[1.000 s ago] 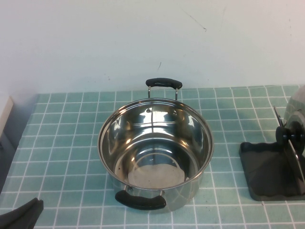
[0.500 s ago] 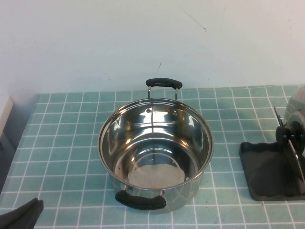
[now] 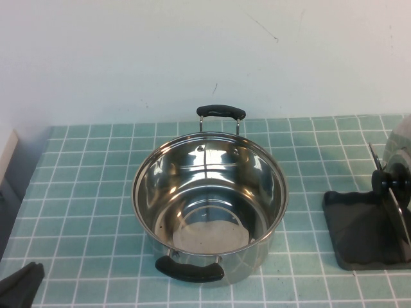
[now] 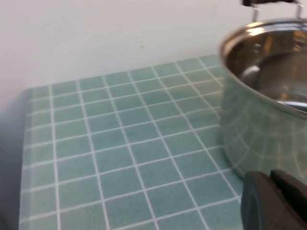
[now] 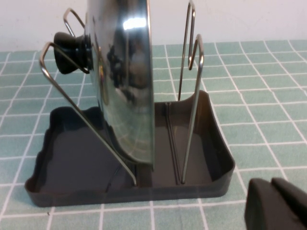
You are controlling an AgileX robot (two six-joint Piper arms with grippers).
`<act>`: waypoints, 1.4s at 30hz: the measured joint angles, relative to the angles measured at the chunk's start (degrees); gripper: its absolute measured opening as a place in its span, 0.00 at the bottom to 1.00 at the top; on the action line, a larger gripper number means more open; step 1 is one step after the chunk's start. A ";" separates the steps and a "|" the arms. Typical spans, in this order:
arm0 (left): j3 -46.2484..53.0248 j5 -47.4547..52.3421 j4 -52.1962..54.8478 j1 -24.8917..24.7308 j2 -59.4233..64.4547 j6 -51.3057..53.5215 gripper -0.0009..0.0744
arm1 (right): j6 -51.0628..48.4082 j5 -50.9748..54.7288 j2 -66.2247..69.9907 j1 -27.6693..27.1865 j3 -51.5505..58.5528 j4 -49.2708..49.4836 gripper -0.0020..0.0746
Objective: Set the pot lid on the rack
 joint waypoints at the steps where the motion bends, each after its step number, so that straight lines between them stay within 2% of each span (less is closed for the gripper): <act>1: 0.00 1.11 -4.24 0.00 -0.25 1.87 0.01 | 0.00 0.00 0.00 0.00 0.00 0.00 0.02; 4: 0.00 5.26 -22.80 0.00 -1.48 16.28 0.01 | -0.10 0.00 0.00 0.00 0.00 0.00 0.02; 10: 0.00 16.50 -71.27 0.73 -9.33 66.89 0.01 | -0.10 0.00 0.00 0.00 0.00 0.00 0.02; 13: 0.00 20.99 -82.43 3.43 -15.31 81.15 0.01 | -0.10 0.11 0.00 0.00 0.00 -0.04 0.02; 17: 0.00 22.70 -83.67 8.81 -22.56 80.78 0.01 | -0.10 0.11 0.00 0.00 0.00 -0.14 0.02; 23: 0.83 24.85 -84.13 17.78 -23.49 78.52 0.01 | -0.10 0.11 0.00 0.00 0.00 -0.40 0.02; 26: 4.21 22.48 -85.64 20.16 -23.58 78.53 0.01 | -0.10 0.11 0.00 0.00 0.00 -0.40 0.02; 31: 5.02 21.97 -86.83 19.96 -23.62 78.04 0.01 | -0.10 0.21 0.00 0.00 0.00 -0.48 0.02; 39: 5.02 22.37 -86.17 13.54 -23.62 81.93 0.01 | -0.10 0.21 0.00 0.00 0.00 -0.53 0.02; 42: 5.02 22.46 -86.03 13.10 -23.62 82.36 0.01 | -0.10 0.21 0.00 0.00 0.00 -0.53 0.02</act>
